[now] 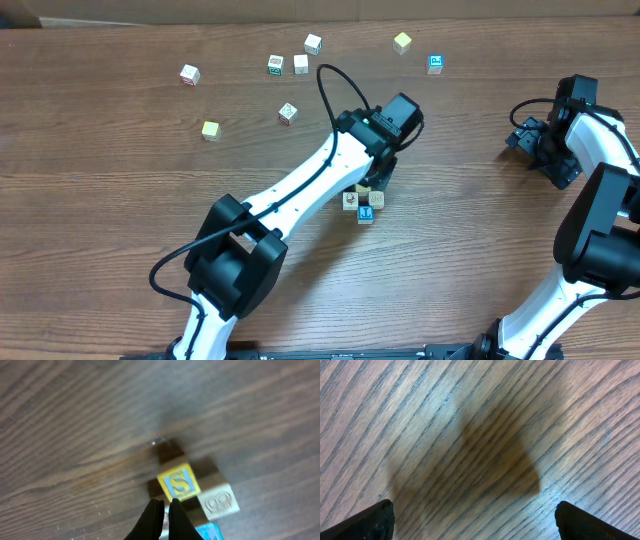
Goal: Form a circle
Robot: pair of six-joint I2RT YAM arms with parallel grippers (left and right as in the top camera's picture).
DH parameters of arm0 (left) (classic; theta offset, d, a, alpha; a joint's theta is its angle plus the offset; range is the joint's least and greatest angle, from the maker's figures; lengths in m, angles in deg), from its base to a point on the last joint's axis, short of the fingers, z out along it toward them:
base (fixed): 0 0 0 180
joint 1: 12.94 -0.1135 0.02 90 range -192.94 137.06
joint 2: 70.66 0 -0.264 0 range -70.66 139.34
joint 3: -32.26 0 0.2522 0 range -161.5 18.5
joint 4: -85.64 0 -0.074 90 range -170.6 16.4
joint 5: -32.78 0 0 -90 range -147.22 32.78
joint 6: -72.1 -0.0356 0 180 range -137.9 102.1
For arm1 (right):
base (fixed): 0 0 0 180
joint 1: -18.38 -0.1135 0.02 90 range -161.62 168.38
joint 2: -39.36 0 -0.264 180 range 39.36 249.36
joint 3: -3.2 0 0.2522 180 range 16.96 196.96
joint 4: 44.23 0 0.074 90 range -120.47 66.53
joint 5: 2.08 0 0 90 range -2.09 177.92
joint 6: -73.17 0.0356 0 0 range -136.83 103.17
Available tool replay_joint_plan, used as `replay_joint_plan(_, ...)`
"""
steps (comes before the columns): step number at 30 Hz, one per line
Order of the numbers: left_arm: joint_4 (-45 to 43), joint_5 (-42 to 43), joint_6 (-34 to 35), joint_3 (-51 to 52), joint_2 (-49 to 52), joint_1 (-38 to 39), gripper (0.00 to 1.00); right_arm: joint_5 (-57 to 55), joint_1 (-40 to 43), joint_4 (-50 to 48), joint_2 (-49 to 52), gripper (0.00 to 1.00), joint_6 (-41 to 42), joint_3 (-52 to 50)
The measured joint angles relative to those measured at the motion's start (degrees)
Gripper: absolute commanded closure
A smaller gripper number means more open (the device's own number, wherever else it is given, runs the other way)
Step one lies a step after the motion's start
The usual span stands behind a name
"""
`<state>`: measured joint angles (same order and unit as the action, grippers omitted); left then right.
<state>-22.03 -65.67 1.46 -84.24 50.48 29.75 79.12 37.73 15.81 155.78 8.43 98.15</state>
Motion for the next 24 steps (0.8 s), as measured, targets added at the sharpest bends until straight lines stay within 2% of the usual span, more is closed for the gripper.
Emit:
replay_joint_plan(6, -0.2, 0.0, 3.0, 0.0, 0.0, -4.8, 0.96, 0.0, 0.0, 0.0, 0.0, 0.0, 0.0, 0.0)
replay_joint_plan(21, 0.2, -0.4, 4.3, 0.0, 0.0, -14.6, 0.95, 0.0, 0.0, 0.0, 0.0, 0.0, 0.0, 0.0)
replay_joint_plan(22, 0.2, -0.4, 4.3, 0.0, 0.0, -15.2, 0.92, 0.0, 0.0, 0.0, 0.0, 0.0, 0.0, 0.0)
replay_joint_plan(23, 0.2, -0.4, 4.3, 0.0, 0.0, -15.6, 0.82, 0.0, 0.0, 0.0, 0.0, 0.0, 0.0, 0.0)
replay_joint_plan(24, 0.2, -0.4, 4.2, 0.0, 0.0, -16.3, 0.79, 0.0, 0.0, 0.0, 0.0, 0.0, 0.0, 0.0)
